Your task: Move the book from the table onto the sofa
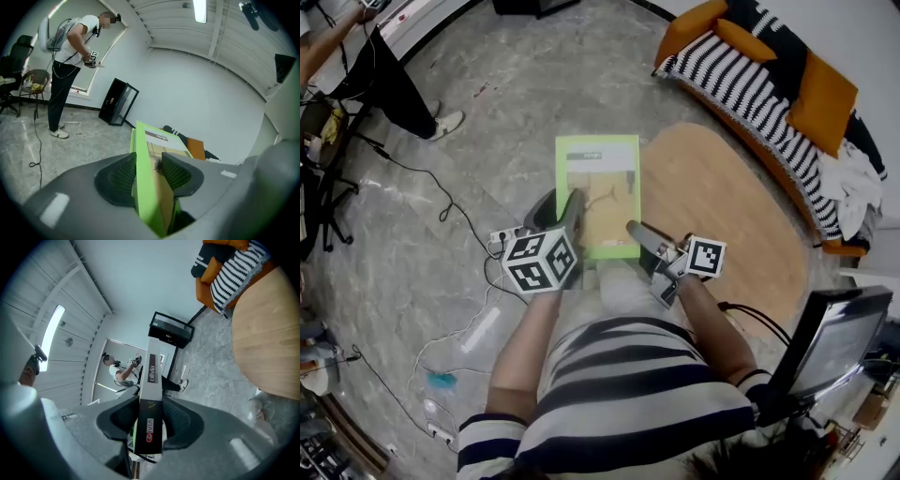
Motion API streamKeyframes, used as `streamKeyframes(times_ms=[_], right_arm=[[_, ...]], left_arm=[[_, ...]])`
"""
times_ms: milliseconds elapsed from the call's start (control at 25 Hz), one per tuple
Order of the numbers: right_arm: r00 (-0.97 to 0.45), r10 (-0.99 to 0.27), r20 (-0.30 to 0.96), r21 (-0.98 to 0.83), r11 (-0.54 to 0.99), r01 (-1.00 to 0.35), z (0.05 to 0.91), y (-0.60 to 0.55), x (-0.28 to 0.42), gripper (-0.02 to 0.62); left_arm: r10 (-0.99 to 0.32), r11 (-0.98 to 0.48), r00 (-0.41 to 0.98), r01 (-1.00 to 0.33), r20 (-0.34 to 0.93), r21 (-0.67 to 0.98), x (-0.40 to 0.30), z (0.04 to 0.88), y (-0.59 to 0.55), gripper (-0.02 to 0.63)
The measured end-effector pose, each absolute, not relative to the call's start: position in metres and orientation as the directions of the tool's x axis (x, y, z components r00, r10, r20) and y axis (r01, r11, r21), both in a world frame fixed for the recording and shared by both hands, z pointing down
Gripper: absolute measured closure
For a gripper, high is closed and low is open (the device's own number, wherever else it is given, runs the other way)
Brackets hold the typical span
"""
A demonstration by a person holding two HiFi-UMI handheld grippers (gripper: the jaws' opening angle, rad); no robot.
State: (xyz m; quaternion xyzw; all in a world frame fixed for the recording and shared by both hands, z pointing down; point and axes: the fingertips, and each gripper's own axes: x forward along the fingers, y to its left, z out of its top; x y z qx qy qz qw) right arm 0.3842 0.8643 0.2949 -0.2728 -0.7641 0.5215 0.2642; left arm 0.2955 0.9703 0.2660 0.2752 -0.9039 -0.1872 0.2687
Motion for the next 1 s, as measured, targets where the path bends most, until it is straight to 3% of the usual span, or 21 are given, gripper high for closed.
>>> streamKeyframes(times_ms=[320,600,1000], right_arm=[[-0.675,0.733,0.085,-0.955,0.254,0.155,0.302,0.871,0.289,0.446],[-0.697,0.714,0.066,-0.953,0.251,0.167,0.303,0.831,0.207,0.446],[-0.766,0.64,0.056,-0.963,0.237,0.127,0.304,0.779,0.15,0.446]], left_arm=[[-0.543,0.816,-0.738,-0.351,0.401,0.46,0.206,0.269,0.98,0.437],[-0.561,0.809,-0.73,-0.386,0.39,0.442,0.121,0.269,0.937,0.439],[-0.613,0.783,-0.671,-0.447,0.417,0.432,0.055,0.269,0.877,0.44]])
